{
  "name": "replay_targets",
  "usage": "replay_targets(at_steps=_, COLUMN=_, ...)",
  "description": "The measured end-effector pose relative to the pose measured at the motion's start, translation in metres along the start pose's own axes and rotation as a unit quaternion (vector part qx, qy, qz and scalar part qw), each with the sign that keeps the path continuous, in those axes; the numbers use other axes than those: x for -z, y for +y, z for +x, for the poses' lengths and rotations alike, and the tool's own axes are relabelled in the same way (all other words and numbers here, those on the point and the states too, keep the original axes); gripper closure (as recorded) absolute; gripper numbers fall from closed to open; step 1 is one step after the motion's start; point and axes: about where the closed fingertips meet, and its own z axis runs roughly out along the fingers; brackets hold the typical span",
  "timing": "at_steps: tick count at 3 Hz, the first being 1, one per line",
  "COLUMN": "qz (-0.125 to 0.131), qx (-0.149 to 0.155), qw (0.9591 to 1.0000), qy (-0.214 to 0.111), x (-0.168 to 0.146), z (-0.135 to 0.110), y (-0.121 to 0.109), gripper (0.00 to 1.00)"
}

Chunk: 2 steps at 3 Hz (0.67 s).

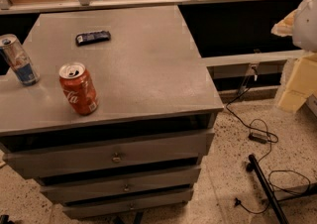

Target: Move rxbar blueberry near coke can

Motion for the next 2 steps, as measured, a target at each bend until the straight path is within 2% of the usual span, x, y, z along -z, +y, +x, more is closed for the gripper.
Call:
replay_targets(at_steps=1, qz=0.000, qx=0.002, qw=1.0000, qy=-0.007, x=0.000, z=-0.002, y=-0.003, gripper=0.00)
replay_targets(at_steps=2, qz=0.001, qx=0.010, qw=0.9993, qy=-0.035, x=-0.004, z=-0.014, y=-0.017, gripper=0.00)
